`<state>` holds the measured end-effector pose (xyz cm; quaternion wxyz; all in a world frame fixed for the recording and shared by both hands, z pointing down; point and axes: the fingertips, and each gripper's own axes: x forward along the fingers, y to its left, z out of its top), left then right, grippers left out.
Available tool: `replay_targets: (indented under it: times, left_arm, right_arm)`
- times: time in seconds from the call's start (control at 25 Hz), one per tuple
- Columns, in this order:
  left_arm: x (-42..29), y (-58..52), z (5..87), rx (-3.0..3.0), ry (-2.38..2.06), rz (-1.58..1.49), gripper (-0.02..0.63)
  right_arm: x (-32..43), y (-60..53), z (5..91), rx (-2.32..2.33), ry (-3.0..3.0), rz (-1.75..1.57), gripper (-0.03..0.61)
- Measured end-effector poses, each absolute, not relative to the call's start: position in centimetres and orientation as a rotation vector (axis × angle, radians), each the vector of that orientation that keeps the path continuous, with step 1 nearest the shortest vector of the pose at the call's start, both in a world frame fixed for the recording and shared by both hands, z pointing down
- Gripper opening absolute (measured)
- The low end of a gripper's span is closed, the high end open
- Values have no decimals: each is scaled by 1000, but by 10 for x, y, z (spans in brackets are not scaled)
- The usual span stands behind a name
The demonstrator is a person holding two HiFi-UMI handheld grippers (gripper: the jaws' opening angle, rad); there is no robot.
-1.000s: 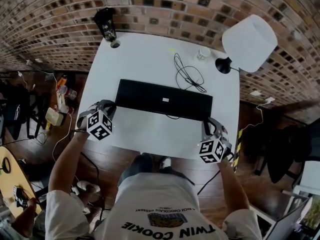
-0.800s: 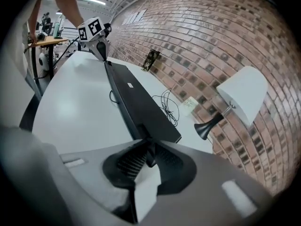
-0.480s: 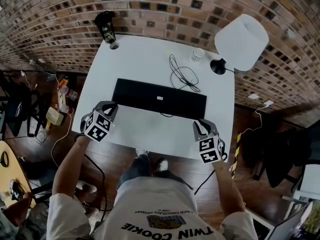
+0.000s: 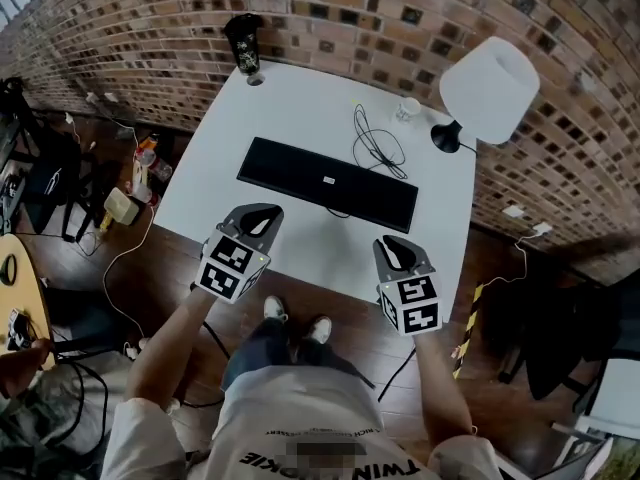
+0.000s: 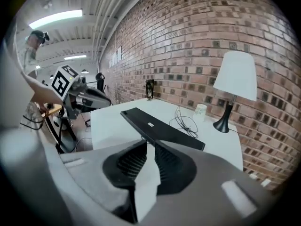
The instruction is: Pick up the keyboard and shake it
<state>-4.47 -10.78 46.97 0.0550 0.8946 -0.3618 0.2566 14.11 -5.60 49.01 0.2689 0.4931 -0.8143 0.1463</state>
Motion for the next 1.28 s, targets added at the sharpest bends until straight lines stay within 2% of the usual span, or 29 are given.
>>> replay_targets:
  times: [0.24, 0.72, 1.28]
  left_arm:
    - [-41, -57, 443, 2662, -1216, 596, 6]
    - [-67, 58, 425, 2566, -1325, 398, 6]
    - [-48, 142, 415, 2497, -1343, 329, 6]
  right_arm:
    - [98, -33, 452, 1405, -2354, 476, 26]
    - [3, 63, 430, 1374, -2459, 503, 2]
    - [-5, 144, 423, 1442, -2461, 520, 2]
